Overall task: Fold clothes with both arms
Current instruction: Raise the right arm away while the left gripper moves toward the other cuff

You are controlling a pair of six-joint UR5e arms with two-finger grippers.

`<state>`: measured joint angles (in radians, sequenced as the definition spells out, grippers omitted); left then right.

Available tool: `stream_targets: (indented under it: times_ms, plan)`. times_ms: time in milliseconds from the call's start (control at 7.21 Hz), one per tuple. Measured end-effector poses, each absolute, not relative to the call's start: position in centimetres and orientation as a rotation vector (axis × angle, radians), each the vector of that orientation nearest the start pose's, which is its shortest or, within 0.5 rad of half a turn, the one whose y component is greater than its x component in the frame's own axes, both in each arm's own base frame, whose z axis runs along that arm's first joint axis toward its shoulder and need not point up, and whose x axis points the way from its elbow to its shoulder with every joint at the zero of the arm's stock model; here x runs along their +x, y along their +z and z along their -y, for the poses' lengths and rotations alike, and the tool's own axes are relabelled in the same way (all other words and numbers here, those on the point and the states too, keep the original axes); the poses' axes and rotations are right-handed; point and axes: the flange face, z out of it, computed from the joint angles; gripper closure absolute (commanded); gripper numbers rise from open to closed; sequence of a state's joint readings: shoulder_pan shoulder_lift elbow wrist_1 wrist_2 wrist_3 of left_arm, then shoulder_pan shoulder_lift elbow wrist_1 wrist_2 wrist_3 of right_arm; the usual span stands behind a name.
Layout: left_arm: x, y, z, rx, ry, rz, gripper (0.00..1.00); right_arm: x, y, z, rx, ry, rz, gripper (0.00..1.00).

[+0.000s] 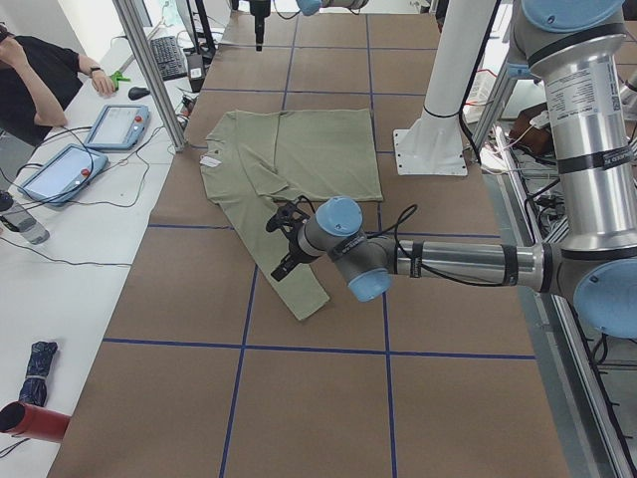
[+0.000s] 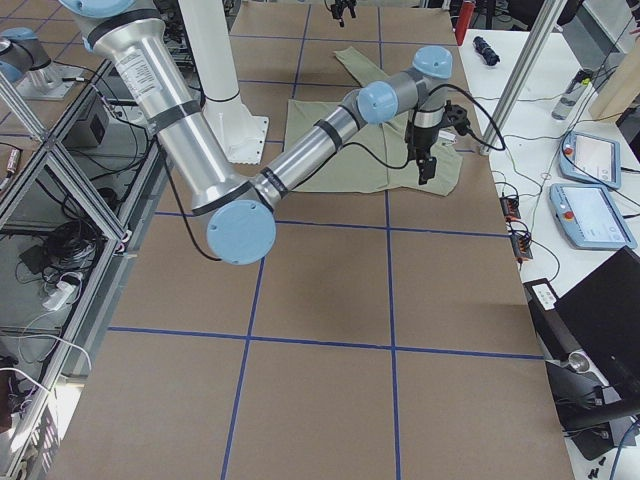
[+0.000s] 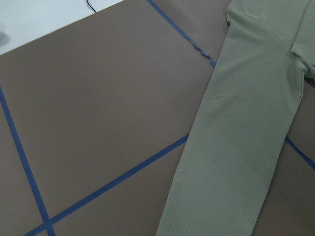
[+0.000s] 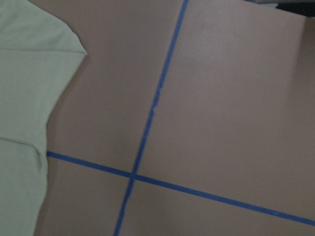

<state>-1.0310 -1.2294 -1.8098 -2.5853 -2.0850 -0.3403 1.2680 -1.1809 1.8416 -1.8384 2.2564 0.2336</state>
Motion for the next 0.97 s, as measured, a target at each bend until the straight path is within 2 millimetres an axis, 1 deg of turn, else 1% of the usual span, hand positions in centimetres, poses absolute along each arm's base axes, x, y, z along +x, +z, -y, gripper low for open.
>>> stream_targets:
  times_ms: [139, 278, 416, 555, 694, 833, 972]
  plan:
    - [14.9, 58.6, 35.6, 0.56, 0.428, -0.818, 0.0, -7.8, 38.9, 55.6, 0.168, -0.208, 0.743, 0.0]
    - [16.7, 59.7, 34.8, 0.531, 0.438, -0.807, 0.0, -5.7, 41.2, 53.1, 0.161, -0.21, 0.736, 0.0]
    - [17.8, 60.9, 34.4, 0.513, 0.446, -0.785, 0.0, -4.7, 42.0, 51.7, 0.16, -0.211, 0.733, 0.0]
    - [18.6, 62.0, 34.2, 0.502, 0.452, -0.761, 0.0, -4.3, 42.3, 51.1, 0.158, -0.21, 0.731, 0.0]
    - [19.2, 62.9, 34.0, 0.495, 0.461, -0.743, 0.03, -4.2, 42.5, 50.8, 0.156, -0.208, 0.73, 0.0]
    - [19.7, 63.6, 33.8, 0.492, 0.47, -0.729, 0.18, -4.2, 42.7, 50.7, 0.153, -0.207, 0.73, 0.0]
    - [20.0, 64.4, 33.5, 0.493, 0.476, -0.72, 0.4, -4.1, 42.8, 50.6, 0.151, -0.205, 0.729, 0.0]
